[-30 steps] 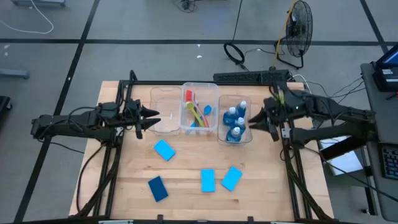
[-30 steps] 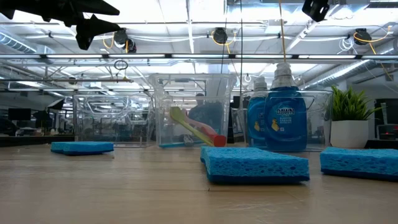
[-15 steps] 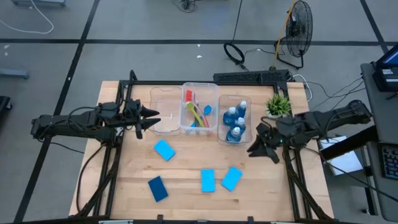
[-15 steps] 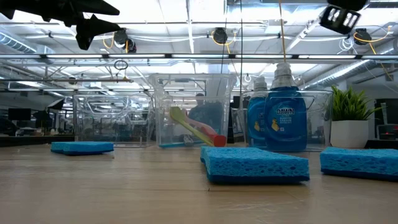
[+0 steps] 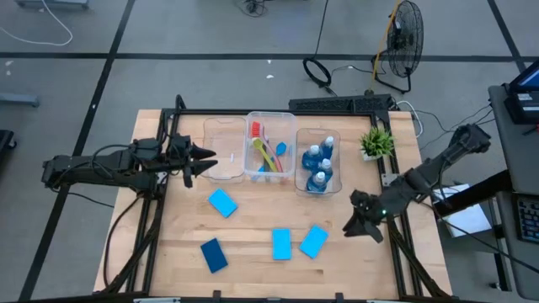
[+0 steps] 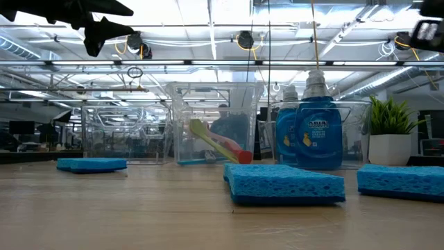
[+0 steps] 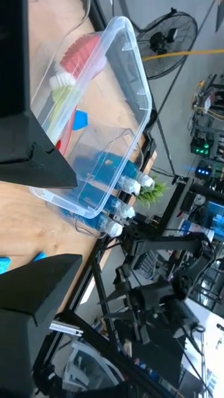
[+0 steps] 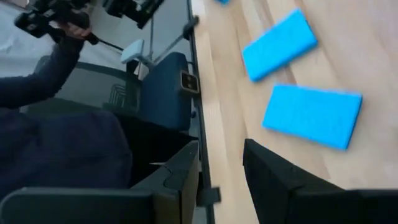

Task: Pick & Place Kitchen Sink Supplies
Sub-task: Put the light blue sponge into the left transparent bin

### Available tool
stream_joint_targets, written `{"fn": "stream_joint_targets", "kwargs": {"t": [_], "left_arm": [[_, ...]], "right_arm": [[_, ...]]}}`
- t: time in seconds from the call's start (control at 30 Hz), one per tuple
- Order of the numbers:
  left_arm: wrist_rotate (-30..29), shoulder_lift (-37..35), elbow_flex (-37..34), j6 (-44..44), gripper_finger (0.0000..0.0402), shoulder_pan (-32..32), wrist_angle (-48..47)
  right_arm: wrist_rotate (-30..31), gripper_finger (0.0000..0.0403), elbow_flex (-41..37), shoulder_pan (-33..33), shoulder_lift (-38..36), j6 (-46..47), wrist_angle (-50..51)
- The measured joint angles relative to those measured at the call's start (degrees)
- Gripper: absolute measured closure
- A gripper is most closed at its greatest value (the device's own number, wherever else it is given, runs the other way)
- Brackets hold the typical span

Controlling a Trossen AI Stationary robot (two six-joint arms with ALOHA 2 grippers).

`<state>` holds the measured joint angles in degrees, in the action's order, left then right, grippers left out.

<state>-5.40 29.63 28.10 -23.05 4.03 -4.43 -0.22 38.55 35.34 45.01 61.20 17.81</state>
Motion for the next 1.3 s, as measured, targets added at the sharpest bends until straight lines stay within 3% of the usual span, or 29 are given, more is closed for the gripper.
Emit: {"fn": "stream_joint_targets", "kwargs": {"t": [0.2,0.4,0.6,0.93,1.03,1.13,1.3], "left_arm": [[0.3,0.0,0.0,-0.2,0.0215,0.0,0.0],[0.4,0.0,0.0,0.4,0.0215,0.0,-0.1],[0.4,0.0,0.0,1.3,0.0215,0.0,-0.1],[0.4,0.0,0.0,2.7,0.0215,0.0,-0.1],[0.7,0.0,0.0,2.7,0.0215,0.0,-0.2],[1.5,0.0,0.0,2.8,0.0215,0.0,-0.2],[3.1,0.0,0.0,3.3,0.0215,0.0,-0.4]], "right_arm": [[6.2,0.0287,-2.8,7.4,0.8,13.3,0.0],[7.7,0.0287,-4.1,11.5,4.8,24.7,-0.6],[7.7,0.0284,-4.1,12.2,9.2,30.6,-4.3],[8.1,0.0190,-4.1,12.2,15.7,44.1,-7.8],[10.6,0.0167,-4.1,12.2,17.3,49.2,-9.2],[13.9,0.0155,-4.1,12.2,18.4,54.7,-10.1],[13.7,0.0152,-4.1,12.2,19.8,60.6,-10.3]]}}
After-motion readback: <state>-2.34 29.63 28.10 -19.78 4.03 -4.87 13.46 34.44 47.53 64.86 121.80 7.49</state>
